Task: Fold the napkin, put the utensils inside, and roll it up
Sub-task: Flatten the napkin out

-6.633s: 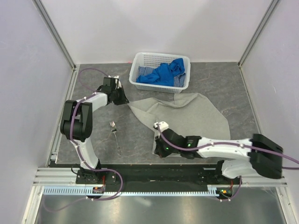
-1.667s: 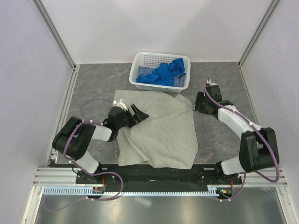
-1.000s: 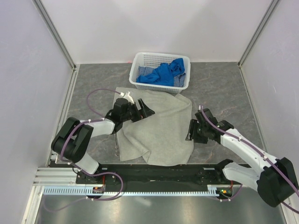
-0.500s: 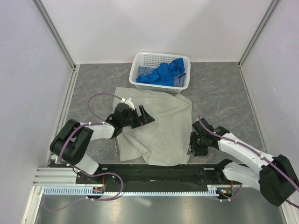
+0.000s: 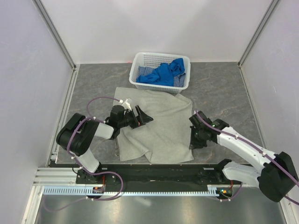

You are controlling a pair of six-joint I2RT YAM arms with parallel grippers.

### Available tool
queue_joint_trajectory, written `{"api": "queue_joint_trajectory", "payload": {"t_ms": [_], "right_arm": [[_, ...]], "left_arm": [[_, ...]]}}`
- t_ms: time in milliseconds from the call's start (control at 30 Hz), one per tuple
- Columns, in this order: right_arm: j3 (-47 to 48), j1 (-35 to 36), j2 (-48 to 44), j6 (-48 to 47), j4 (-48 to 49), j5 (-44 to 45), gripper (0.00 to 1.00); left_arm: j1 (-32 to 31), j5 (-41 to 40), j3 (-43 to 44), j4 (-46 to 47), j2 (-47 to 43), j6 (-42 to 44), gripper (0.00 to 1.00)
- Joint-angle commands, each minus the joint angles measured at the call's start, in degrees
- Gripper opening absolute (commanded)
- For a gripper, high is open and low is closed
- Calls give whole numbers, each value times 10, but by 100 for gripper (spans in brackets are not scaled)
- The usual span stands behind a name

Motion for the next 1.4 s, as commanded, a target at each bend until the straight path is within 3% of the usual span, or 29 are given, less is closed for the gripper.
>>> {"api": "queue_joint_trajectory", "payload": {"t_ms": [0,33,67,133,233,467,767,867,1100,1367], "right_arm": [[85,3,-37,-13,-115,61,18],[91,3,-43,-10,-124,65,22],[97,3,-47,-6,-129,68,35],[92,2,-56,2,-130,73,43],[79,2,-47,2,-117,76,46],[94,3,-4,-20,-6,90,47],[175,-4,184,-115,269,119,48],[203,-7,254,-129,312,115,49],[194,-13,346,-155,358,102,48],[99,-13,301,-94,293,67,48]], "left_arm": [[4,-1,-15,-15,23,7,96],[4,-2,-15,-17,24,10,96],[4,-3,-16,-22,23,13,96],[4,-4,-16,-22,21,15,96],[4,2,-14,-22,16,19,96],[-2,7,6,-56,-22,44,96],[-23,-19,44,-176,-120,96,95],[-24,-47,47,-212,-144,119,96],[-31,-86,74,-212,-127,171,96],[-33,-103,83,-213,-46,203,95]]}}
